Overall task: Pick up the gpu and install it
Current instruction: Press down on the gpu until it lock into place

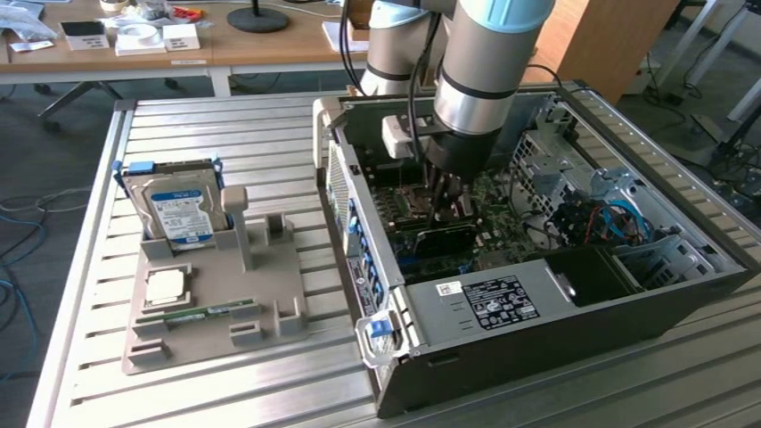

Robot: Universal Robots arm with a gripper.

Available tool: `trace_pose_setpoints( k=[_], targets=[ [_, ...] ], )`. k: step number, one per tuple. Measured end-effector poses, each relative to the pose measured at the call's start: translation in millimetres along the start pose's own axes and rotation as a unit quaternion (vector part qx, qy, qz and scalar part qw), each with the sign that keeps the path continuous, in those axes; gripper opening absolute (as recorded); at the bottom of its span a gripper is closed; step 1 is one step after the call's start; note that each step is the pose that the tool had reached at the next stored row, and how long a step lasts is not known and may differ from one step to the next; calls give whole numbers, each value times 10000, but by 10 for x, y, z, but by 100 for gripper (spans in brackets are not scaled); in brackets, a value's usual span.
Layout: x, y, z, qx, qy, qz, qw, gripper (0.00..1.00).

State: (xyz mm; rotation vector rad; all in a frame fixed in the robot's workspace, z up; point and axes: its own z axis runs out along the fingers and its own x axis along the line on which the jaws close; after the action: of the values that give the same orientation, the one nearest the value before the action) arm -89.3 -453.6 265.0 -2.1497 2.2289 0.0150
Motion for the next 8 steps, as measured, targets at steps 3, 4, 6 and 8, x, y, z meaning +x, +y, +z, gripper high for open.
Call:
trace_pose_setpoints(
  k=[3, 4, 6, 8],
  targets=[
    [0, 0, 20, 1, -2, 0, 10000, 11],
    [0, 0, 20, 0, -1, 0, 10000, 11],
    [1, 0, 20, 0, -1, 0, 10000, 11],
    [1, 0, 25, 1, -1, 0, 10000, 11]
  ],
)
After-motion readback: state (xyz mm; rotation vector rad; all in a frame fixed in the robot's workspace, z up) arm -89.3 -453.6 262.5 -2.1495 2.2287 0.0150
